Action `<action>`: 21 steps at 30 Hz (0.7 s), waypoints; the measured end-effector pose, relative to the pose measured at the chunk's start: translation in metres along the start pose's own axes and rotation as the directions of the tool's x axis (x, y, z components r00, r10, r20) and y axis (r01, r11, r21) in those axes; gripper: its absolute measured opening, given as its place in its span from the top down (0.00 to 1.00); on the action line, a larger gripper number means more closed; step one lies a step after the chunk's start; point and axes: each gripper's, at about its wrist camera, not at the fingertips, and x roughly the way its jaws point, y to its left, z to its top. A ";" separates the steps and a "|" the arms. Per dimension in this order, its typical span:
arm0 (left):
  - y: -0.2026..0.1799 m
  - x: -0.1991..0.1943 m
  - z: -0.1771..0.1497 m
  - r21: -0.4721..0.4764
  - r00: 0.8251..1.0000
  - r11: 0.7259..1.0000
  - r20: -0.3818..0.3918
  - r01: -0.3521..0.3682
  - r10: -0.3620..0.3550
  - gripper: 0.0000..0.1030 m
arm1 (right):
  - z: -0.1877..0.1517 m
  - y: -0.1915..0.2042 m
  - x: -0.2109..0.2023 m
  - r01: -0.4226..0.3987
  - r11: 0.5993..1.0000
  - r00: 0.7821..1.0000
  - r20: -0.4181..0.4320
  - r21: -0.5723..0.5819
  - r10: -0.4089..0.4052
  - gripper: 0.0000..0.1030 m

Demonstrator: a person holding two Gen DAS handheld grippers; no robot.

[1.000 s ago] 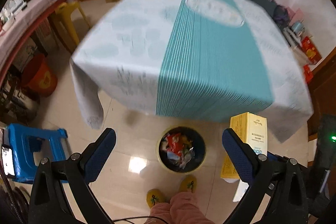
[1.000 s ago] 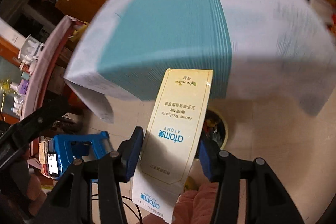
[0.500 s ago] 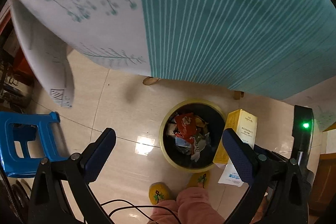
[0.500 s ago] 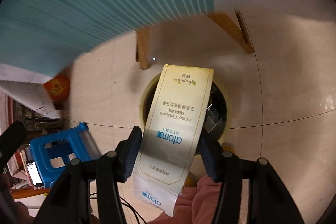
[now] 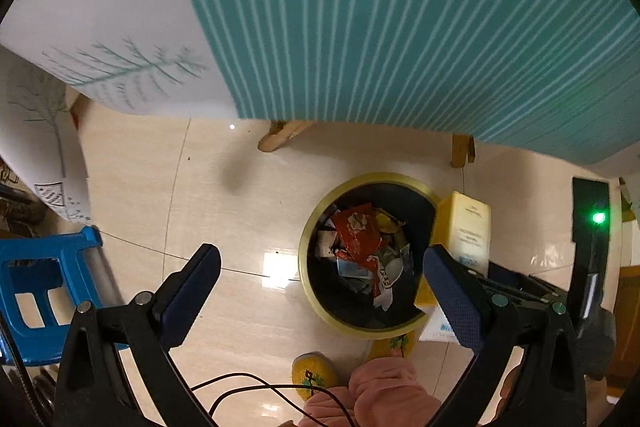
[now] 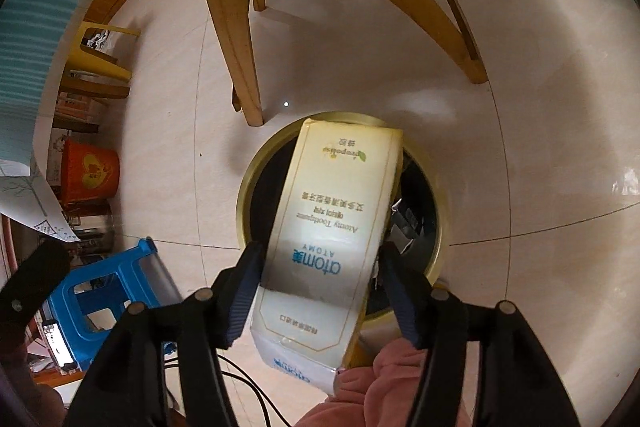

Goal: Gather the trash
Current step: 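Carry the yellow toothpaste box to the black bin and open the right tool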

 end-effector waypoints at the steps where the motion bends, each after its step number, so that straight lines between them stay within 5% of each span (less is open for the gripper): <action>1: 0.000 0.005 -0.001 0.003 1.000 1.000 -0.006 0.001 -0.001 0.02 | 0.000 0.000 0.000 -0.005 1.000 1.000 0.003 0.002 0.005 0.34; 3: 0.000 0.010 -0.002 0.008 1.000 1.000 -0.024 0.005 -0.005 0.02 | 0.001 0.001 -0.002 -0.014 1.000 1.000 0.015 0.002 0.014 0.21; 13: -0.004 -0.006 -0.005 0.034 1.000 0.999 -0.021 0.013 -0.012 0.02 | -0.006 0.011 -0.020 -0.004 1.000 0.997 0.073 -0.030 0.006 0.21; 21: -0.011 -0.069 0.005 0.062 0.999 0.998 0.017 0.030 -0.031 0.02 | -0.015 0.026 -0.084 0.012 0.999 0.990 0.144 -0.048 -0.005 0.21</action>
